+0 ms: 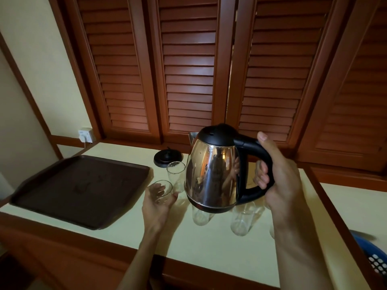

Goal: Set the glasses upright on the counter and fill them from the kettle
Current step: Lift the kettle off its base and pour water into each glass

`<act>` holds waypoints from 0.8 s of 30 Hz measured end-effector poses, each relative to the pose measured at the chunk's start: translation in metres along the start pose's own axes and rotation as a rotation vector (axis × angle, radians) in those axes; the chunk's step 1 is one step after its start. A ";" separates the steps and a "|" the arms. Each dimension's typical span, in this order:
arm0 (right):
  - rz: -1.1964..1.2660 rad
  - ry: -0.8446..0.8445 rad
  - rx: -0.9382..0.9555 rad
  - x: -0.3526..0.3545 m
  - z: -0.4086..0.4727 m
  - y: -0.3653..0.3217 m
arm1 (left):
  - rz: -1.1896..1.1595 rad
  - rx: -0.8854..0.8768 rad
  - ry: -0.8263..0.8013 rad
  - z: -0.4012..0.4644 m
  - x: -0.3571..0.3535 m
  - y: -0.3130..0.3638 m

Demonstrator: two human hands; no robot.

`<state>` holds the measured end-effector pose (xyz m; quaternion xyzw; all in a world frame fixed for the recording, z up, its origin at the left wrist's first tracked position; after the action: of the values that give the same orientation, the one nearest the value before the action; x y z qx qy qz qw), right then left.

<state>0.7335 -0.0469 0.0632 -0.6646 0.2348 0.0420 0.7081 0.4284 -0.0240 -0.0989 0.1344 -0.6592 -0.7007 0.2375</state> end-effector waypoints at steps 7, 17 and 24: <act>-0.007 -0.014 0.005 0.002 -0.003 -0.006 | -0.009 -0.110 0.005 -0.001 -0.003 0.030; -0.001 -0.162 0.022 -0.012 0.004 -0.034 | -0.054 -0.317 -0.073 -0.004 0.005 0.135; -0.125 -0.257 0.055 -0.034 0.017 -0.062 | -0.016 -0.321 -0.168 0.000 0.001 0.155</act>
<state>0.7315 -0.0293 0.1336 -0.6472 0.1015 0.0764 0.7516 0.4513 -0.0274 0.0543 0.0411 -0.5554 -0.8075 0.1945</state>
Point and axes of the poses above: each hand's wrist, its own z-axis towards the middle knuckle, its own x-axis out of the back of the hand, y = z × x, the point moved 7 cm from there along z, towards the middle knuckle, and after that the axes turned 2 degrees about y, right-handed, at the moved point
